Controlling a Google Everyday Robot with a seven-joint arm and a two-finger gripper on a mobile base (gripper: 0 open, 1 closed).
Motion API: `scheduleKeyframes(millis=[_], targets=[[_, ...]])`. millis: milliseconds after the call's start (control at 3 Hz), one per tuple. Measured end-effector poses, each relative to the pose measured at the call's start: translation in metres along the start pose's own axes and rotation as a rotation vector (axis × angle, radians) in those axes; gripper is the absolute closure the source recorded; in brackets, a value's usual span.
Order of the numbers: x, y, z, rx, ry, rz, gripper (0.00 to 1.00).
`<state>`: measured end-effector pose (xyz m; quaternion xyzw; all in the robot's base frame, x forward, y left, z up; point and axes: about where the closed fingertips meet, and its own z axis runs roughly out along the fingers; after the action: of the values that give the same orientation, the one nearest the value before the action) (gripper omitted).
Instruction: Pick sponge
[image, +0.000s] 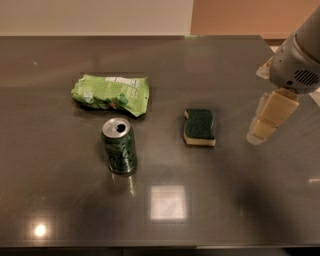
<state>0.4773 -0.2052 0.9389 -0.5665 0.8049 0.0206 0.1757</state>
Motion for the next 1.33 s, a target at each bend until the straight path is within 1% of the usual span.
scheduleKeyframes(millis=[333, 667, 1000, 1333], targets=[[-0.007, -0.008, 0.027, 0.004, -0.041, 0.046, 0.00], [-0.015, -0.016, 0.053, 0.011, -0.052, 0.057, 0.00], [-0.025, -0.021, 0.081, -0.007, -0.037, 0.055, 0.00], [-0.034, -0.022, 0.103, -0.036, -0.026, 0.053, 0.00]])
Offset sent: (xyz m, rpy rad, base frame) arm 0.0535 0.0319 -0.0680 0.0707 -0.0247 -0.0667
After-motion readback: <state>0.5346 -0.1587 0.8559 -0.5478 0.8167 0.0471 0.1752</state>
